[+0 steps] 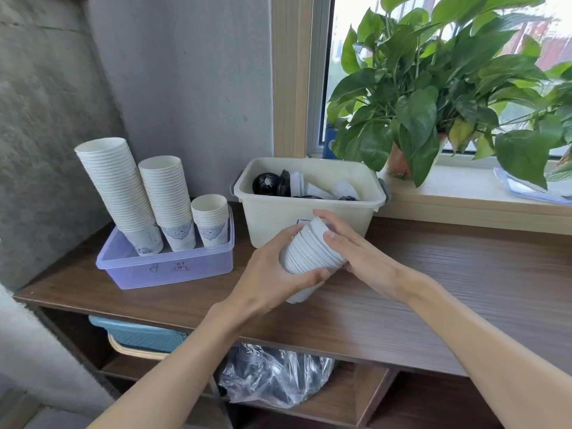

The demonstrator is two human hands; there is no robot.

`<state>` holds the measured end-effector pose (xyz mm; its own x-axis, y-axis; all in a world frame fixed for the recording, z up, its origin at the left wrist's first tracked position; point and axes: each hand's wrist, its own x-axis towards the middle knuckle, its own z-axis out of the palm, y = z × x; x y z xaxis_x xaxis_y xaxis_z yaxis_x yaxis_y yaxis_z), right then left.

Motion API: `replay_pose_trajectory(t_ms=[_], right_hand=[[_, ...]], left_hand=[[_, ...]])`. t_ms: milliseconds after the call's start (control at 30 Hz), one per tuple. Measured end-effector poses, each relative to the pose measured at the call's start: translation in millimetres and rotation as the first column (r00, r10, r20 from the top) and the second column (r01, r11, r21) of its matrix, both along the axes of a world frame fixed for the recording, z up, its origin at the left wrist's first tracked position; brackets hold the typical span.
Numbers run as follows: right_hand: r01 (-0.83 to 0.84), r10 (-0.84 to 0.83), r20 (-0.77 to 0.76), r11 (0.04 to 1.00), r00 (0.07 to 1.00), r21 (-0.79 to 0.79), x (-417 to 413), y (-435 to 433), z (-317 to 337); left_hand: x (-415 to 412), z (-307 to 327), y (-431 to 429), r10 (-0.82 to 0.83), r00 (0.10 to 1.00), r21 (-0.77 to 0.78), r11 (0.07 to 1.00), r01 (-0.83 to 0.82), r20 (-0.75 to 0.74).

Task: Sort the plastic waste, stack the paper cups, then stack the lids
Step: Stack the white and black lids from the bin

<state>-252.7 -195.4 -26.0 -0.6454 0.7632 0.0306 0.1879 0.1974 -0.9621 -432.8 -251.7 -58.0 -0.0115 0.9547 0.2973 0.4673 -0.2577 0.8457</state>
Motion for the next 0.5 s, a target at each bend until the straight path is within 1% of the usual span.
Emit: replay_pose_trajectory(t_ms=[100,200,333,400,500], right_hand=[[-0.032,0.032,-0.025,0.999,0.999,0.005,2,1,1],[-0.053,0.052,0.019,0.998,0.998,0.026,4,1,7],[-0.032,0.004,0.15,0.983,0.989,0.18,0,-1,9],[-0.028,-0.009,0.166,0.976,0.986,0.218,-1,-2,10],[-0.003,-0.041,0.162,0.965,0.986,0.262,-2,-2,14]], left_hand=[[-1,2,0,-0.009,0.999,0.005,1.0,0.009,-0.041],[-1,3,-2,0.0,0.996,0.032,0.999,0.003,-0.087],[3,11,-5,0.04,0.987,0.071,0.997,-0.029,-0.154],[2,13,-5,0.05,0.981,0.086,0.996,-0.034,-0.187],[2,15,-5,0.042,0.984,0.097,0.995,-0.026,-0.17]])
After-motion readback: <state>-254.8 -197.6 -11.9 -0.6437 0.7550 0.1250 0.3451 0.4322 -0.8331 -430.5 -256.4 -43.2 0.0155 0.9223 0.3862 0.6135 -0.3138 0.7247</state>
